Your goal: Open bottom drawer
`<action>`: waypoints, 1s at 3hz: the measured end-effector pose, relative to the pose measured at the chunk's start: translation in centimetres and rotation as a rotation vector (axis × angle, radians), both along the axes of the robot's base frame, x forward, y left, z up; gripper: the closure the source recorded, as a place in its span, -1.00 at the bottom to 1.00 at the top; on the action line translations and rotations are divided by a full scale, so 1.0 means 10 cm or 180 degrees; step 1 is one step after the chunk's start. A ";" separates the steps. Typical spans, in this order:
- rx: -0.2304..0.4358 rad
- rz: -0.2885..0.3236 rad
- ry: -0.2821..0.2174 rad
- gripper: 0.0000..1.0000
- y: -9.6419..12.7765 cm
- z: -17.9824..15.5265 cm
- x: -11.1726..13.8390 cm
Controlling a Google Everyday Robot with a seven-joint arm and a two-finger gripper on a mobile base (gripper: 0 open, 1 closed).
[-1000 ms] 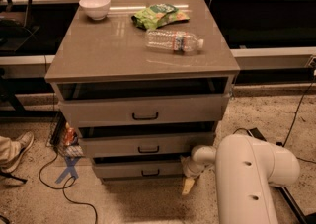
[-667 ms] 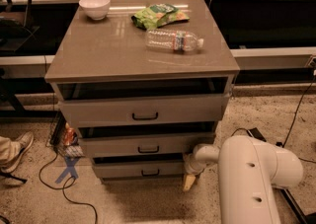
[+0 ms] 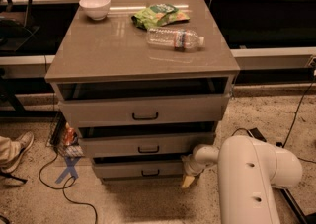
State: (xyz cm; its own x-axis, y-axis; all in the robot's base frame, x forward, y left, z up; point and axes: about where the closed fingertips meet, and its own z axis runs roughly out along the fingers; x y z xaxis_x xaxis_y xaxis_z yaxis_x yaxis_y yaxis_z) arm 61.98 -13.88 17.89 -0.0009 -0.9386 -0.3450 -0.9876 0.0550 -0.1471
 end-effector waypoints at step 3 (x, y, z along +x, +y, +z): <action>0.0006 0.0010 0.0023 0.77 0.03 -0.01 -0.04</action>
Offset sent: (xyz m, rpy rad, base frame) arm -0.0018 0.0012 -0.0019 0.0008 0.0035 0.0015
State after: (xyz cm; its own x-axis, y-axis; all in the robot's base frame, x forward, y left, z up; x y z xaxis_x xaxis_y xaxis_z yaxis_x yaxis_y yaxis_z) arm 61.62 -13.62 17.80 -0.0004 -0.9380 -0.3466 -0.9888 0.0521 -0.1399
